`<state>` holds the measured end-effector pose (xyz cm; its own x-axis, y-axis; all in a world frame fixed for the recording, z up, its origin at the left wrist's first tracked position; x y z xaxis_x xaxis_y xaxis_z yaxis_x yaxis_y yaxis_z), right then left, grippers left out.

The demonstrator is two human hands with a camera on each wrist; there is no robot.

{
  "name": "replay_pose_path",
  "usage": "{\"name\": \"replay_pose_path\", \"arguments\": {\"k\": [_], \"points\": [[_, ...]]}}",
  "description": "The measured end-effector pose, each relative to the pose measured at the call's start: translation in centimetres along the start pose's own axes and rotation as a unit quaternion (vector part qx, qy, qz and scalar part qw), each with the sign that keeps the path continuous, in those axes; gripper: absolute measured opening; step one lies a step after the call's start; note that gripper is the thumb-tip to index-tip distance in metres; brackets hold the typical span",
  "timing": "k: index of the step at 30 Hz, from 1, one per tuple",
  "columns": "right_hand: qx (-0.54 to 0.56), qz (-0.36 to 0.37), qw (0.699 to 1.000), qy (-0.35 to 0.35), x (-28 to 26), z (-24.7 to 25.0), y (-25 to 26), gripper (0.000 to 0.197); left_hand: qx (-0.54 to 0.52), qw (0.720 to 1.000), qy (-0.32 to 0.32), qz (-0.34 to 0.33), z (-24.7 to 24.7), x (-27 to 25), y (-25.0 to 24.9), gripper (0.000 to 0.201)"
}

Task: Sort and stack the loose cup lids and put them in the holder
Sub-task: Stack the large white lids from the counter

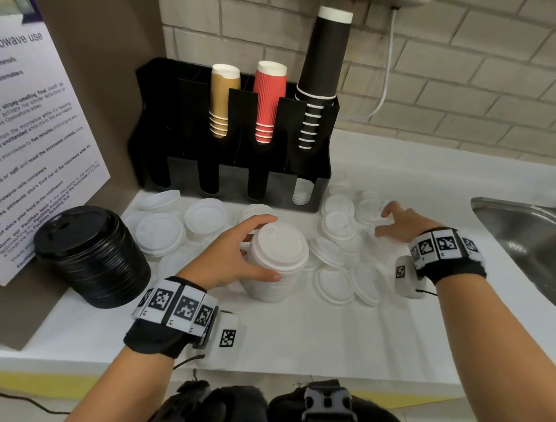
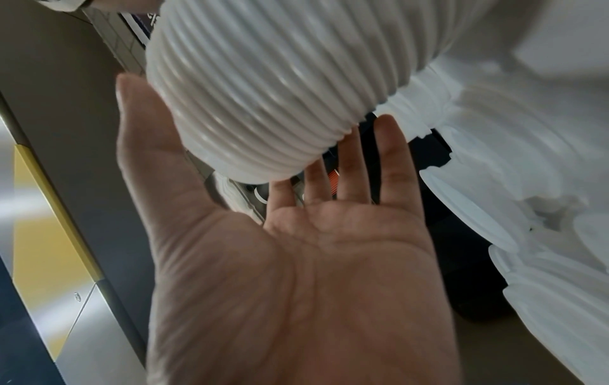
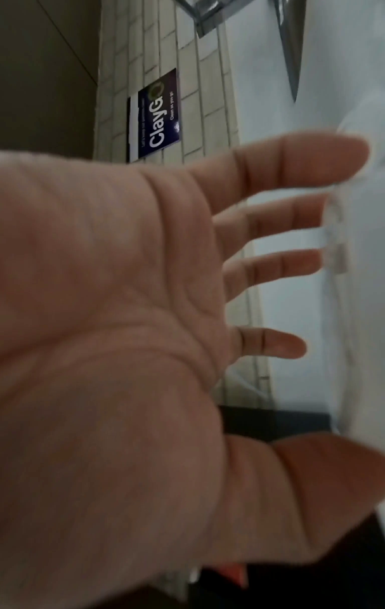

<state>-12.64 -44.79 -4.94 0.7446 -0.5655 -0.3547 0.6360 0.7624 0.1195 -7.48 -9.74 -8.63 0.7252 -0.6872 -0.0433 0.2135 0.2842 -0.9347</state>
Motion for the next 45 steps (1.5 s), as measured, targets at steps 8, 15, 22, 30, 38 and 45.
{"name": "replay_pose_path", "arguments": {"k": [8,15,22,30,38,45], "points": [[0.264,0.303,0.915,-0.013,-7.6,-0.7,7.3,0.026,-0.005,1.0,-0.012,-0.011,-0.2,0.1,0.6,0.094],[0.195,0.463,0.865,-0.027,-11.5,-2.0,11.7,0.042,-0.02,1.0,-0.018,0.006,-0.2,0.1,0.9,0.117],[0.139,0.478,0.867,-0.002,-12.0,-2.7,13.5,0.045,-0.032,0.999,-0.017,0.007,-0.1,0.1,1.0,0.124],[0.135,0.472,0.871,-0.004,-11.6,-3.1,13.3,0.046,-0.024,1.0,-0.015,0.001,-0.1,0.2,1.2,0.122],[0.147,0.469,0.871,-0.013,-11.4,-3.6,13.0,0.046,-0.022,1.0,-0.007,-0.017,-0.1,0.1,0.8,0.11],[0.285,0.312,0.897,-0.131,-5.6,-1.5,7.8,0.025,-0.008,1.0,-0.008,-0.023,-0.3,0.4,0.4,0.079]]}}
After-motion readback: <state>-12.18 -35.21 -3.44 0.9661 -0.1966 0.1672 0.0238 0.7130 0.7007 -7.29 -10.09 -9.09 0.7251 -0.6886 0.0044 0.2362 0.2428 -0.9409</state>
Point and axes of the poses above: each hand's wrist, its own x-axis towards the middle knuckle, its own z-axis out of the back of the hand, y = z × x, the point moved 1 cm from there along x, towards the middle knuckle, and after that the axes turned 1 degree about y, right-handed, at the moved point
